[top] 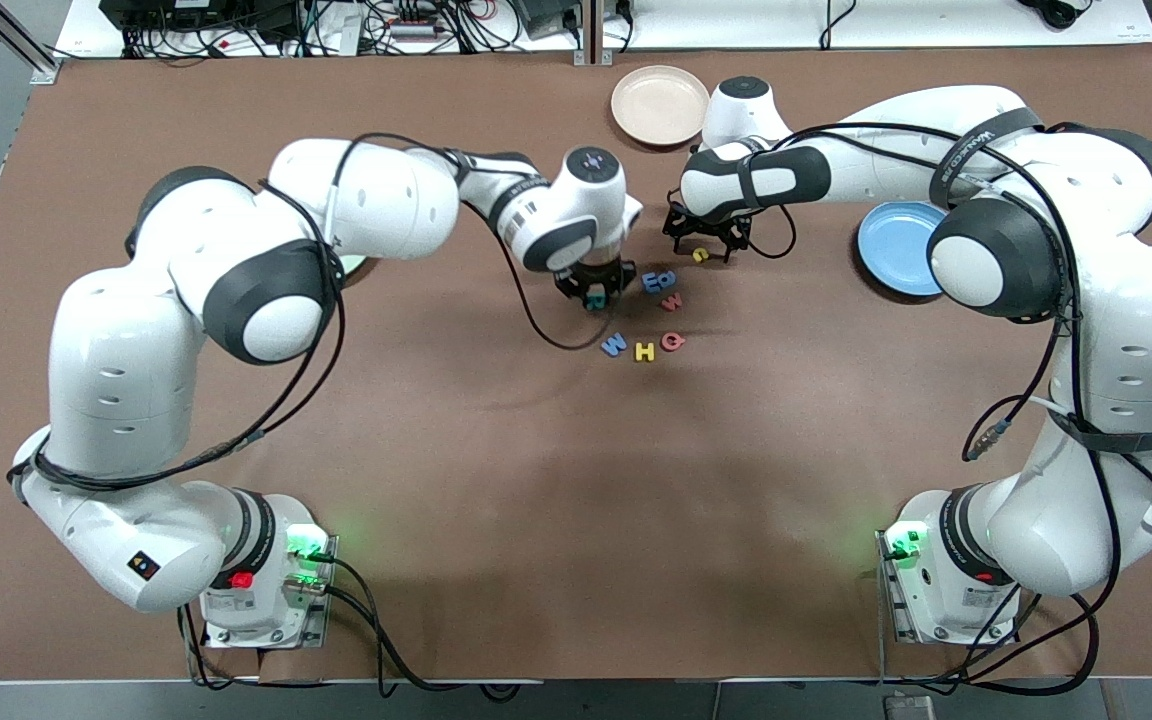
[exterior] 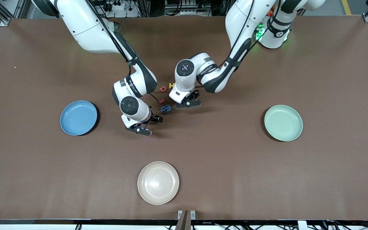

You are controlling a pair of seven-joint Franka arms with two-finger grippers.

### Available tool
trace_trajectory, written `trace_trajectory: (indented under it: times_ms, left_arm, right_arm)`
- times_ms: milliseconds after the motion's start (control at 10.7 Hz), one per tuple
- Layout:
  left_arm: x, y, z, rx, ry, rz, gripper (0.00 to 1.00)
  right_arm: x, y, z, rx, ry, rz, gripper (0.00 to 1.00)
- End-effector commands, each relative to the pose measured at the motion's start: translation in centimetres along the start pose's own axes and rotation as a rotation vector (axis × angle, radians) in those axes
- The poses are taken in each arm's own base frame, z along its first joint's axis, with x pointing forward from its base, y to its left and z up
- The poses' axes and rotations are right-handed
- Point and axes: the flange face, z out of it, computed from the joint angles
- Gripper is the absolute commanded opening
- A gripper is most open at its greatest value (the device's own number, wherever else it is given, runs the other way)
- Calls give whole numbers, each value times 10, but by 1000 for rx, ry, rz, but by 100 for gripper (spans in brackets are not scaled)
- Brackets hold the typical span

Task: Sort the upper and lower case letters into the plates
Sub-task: 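Carry the R onto the green plate while the right gripper lifts the u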

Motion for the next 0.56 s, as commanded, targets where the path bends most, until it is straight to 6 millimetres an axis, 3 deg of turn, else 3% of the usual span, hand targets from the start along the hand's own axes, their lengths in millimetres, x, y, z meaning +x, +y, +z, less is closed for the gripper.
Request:
trace_trajectory:
  times_ms: [0,282,469]
  left_arm:
    - [79,-57,-57,29,75,21,0]
    - [159,-139,-115,38,82,102,0]
    - [208,-214,-141,59,73,210,0]
  right_arm:
    - [-5,0,-1,17,-1,26,89]
    - [-15,0,8,7,-19,27,84]
    - [-16,-1,8,9,-19,26,64]
